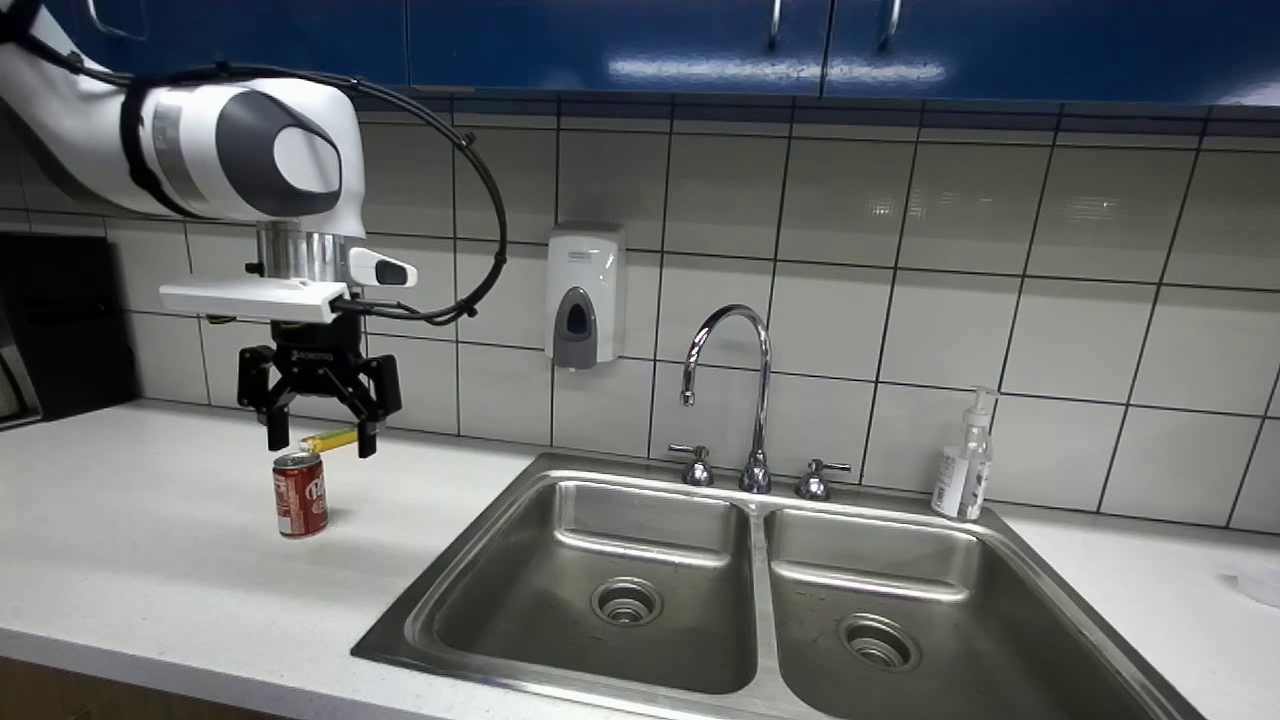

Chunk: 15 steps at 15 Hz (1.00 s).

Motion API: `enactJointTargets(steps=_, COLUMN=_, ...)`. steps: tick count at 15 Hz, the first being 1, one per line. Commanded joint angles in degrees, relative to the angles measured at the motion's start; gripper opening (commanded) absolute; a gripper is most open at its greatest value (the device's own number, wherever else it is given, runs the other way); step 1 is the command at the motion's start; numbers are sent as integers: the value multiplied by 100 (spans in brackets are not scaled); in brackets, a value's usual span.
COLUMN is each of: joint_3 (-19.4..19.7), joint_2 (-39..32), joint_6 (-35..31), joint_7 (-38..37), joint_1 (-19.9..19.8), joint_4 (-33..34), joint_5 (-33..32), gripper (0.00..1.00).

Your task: Put the can into the sink

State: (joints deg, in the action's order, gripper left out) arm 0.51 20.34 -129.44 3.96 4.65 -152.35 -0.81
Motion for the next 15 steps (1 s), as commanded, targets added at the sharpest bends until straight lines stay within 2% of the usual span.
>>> enactJointTargets(steps=1, joint_3=-104, joint_2=-608, joint_6=-229, joint_7=227, joint_1=93, joint_4=483, joint_5=127, gripper=100)
enactJointTargets(steps=9, joint_3=-353, joint_2=-1655, joint_6=-583, joint_7=206, joint_1=292, joint_4=1269, joint_5=405, gripper=100)
enactJointTargets(steps=15, joint_3=-609, joint_2=-2346, joint_6=-533, joint_7=137, joint_1=347, joint_4=1871, joint_5=386, gripper=100)
